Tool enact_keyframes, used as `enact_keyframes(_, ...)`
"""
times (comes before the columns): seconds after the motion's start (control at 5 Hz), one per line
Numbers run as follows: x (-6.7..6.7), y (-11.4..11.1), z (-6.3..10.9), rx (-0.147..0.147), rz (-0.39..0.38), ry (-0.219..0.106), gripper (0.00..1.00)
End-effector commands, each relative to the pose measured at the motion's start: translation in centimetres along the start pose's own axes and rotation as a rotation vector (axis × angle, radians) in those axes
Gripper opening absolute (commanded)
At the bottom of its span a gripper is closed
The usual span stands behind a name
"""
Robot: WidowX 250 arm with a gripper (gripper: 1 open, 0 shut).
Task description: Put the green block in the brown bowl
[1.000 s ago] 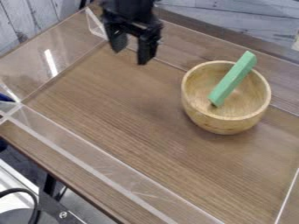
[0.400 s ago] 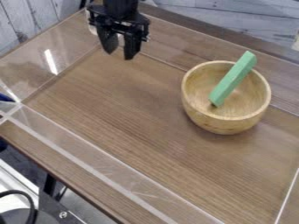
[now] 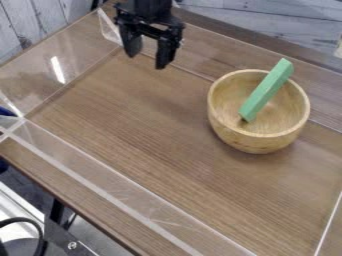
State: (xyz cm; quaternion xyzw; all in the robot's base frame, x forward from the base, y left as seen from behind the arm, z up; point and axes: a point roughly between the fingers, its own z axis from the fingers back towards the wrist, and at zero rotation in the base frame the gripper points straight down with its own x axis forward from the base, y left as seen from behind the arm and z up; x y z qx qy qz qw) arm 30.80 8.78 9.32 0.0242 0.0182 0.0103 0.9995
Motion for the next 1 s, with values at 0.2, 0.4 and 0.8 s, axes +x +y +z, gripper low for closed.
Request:
enact_keyframes(0.2,0.5,2.0,1.4,-0.012,-0.009,-0.072,1.00)
enact_keyframes(0.4,0.8,0.7,2.1,-0.028,-0.036,-0.077,1.00)
enact_keyframes(0.8,1.3,-1.6,3.3,-0.055,-0.088,-0.078,1.00)
